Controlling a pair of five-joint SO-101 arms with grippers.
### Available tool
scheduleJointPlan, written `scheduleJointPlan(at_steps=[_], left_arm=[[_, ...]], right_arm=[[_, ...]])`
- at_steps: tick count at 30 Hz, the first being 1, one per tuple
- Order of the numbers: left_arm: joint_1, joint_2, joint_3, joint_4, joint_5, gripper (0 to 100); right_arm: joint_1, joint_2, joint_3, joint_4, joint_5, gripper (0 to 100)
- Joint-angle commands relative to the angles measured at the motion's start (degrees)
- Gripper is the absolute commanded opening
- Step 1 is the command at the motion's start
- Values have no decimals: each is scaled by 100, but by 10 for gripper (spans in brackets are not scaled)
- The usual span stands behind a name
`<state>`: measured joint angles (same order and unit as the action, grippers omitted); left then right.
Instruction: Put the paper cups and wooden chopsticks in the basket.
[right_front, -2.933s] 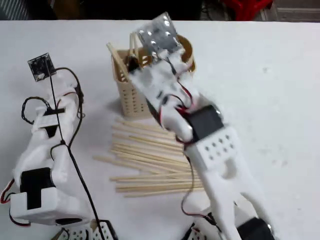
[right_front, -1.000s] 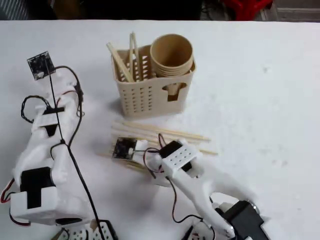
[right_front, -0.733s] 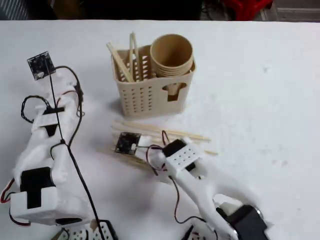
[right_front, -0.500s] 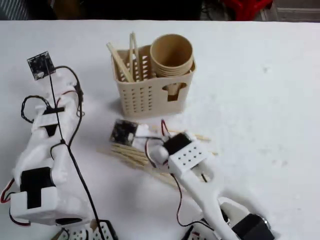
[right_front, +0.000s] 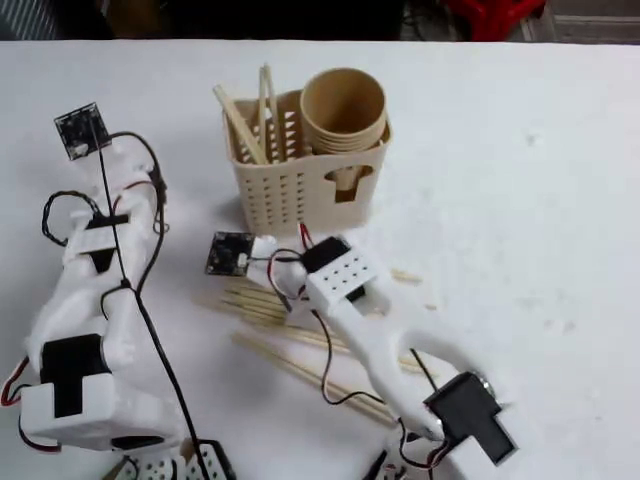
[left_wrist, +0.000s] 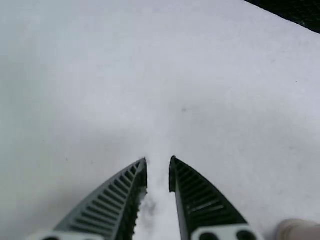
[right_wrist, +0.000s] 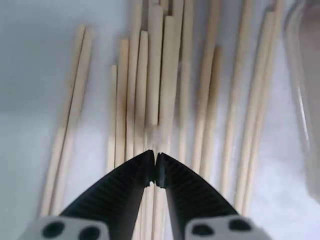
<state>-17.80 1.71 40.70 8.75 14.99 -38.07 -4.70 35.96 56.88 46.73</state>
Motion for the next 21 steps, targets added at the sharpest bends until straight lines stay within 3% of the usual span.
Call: scheduleJointPlan(at_steps=[1,3,14,21], left_arm=[[-31,-40,-246,-114,-44,94],[-31,-40,-246,-114,-44,94],[-31,-40,-237,-97,-44,94],[-31,-40,-281,26,-44,94]], right_arm=[[75,-22,237,-497,62,90],[75,-22,325,-585,62,117],[75,567,308,-901,62,55],[277,13,343,-884,-264,16]])
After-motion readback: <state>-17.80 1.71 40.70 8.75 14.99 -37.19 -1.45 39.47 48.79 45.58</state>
